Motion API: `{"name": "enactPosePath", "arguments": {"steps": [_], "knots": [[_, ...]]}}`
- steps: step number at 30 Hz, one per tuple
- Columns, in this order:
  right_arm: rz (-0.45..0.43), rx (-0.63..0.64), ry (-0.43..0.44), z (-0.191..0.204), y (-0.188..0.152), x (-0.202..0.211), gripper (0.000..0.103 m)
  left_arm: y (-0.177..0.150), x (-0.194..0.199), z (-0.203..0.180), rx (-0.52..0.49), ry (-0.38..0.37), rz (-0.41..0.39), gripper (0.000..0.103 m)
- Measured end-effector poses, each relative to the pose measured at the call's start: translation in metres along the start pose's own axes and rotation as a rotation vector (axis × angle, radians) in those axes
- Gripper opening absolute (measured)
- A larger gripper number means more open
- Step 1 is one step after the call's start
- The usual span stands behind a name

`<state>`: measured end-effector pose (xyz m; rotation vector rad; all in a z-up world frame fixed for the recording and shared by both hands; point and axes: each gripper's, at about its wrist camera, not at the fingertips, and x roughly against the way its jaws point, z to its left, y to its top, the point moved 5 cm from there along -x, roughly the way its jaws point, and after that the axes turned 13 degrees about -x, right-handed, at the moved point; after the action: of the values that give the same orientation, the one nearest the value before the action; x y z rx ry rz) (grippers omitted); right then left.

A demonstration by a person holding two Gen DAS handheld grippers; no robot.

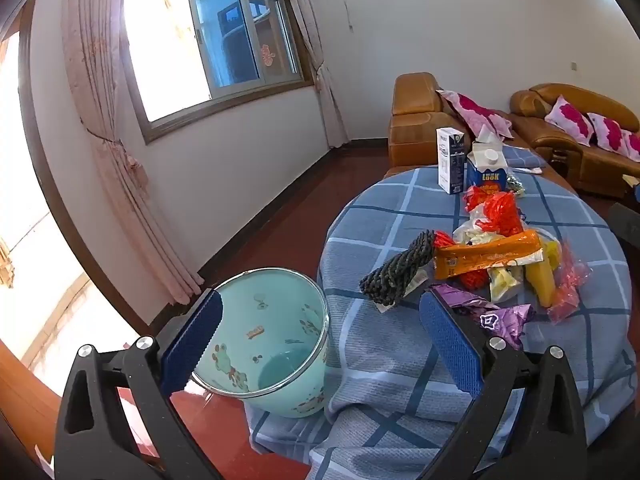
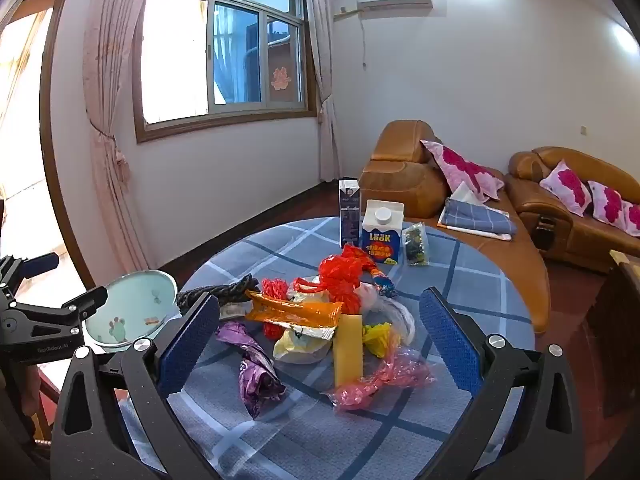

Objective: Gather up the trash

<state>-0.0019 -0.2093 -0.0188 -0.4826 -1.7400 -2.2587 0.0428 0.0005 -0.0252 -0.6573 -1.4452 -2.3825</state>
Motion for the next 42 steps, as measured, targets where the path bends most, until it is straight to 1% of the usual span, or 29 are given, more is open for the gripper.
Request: {"name": "enactPosePath", "arguments": {"steps": [7,11,12,42], "knots": [[0.0,-0.001,0.006,-0.0001,0.0008,0.0009,0.098,0.0007,0.0058,-0.0006,0.007,0.009,-0.005,0.097],[0.007,0.005,0.007,0.0032,0.0001,-0.0043,0.098,0.0001,0.0023,0.0035,0.006,0.004,0.001,0.097],[-0.012,-0.005,0.006,-0.001,0.002,0.0024,0.098,-0.0003,0.0023,0.0038,0.007,0.005,0.0,0.097],[0.005,-0.01,-0.002,-0.0041,-0.0005,-0.0021,0.098,0.0004,0.0005,0.0038,0.005,0.009,0.001,0.097]]}}
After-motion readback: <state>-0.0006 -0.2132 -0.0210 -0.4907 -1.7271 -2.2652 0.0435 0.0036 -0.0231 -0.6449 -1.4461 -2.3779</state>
